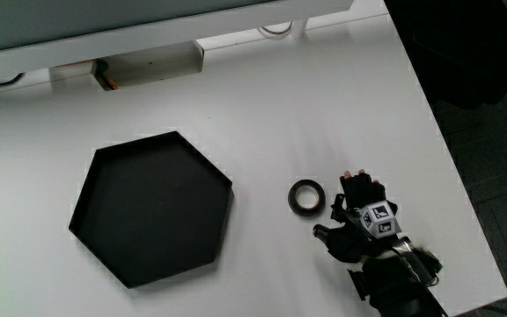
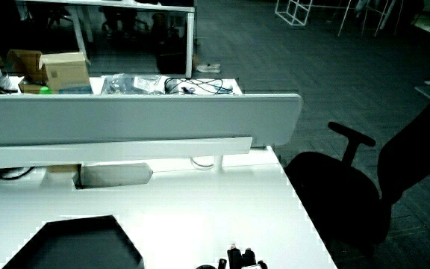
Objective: Pick black tape from desk
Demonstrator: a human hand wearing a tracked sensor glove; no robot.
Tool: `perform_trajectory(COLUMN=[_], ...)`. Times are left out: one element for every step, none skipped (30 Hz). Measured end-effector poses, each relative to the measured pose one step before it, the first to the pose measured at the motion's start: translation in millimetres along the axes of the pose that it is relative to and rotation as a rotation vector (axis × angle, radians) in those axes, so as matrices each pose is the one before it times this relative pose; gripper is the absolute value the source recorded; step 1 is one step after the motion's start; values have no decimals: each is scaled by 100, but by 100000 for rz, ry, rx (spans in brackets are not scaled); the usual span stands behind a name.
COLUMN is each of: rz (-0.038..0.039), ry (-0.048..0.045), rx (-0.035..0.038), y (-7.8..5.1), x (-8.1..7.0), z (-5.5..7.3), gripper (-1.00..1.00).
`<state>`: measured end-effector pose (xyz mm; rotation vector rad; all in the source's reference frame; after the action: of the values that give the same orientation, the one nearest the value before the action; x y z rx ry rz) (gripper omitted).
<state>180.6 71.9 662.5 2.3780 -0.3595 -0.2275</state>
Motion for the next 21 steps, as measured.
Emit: perform_trajectory(rz=[1046,17,-610,-387,-1069,48,504,300,-1382,528,-299,-1465,1617,-849,-98,-552,1104,-1863,-100,-702,-1250], ry=[-264,-1144,-1276,9,-1872,-396,537,-481,-1038,-278,-175,-1760,-278,-1455,-185,-2721,-851,-1045,-1513,-1885,-1746], rx=[-3997,-1492,-1657,-3969,908,-3387,-4055,-1899,-1483,-946,-881,-1573,-2400,785,-2457,1959,-2259,2956,-1019,-1243,1263], y=[763,112,85,522,-60,330,404,403,267,18,300,356,360,-77,301,-313,295,-383,64,422,-209], x=[112,-14,-9,89,-84,-30,-22,-43,-48,-113,-58,-67,-151,-128,-119,-188,-106,-18,-5,60,53], z=[-733,237,65,-660,174,-314,-406,-410,-183,97,-174,-187,-152,282,-134,438,-170,470,168,-239,366], gripper=[0,0,0,0,0,0,0,0,0,0,0,0,0,0,0,0,6,12,19,25,31])
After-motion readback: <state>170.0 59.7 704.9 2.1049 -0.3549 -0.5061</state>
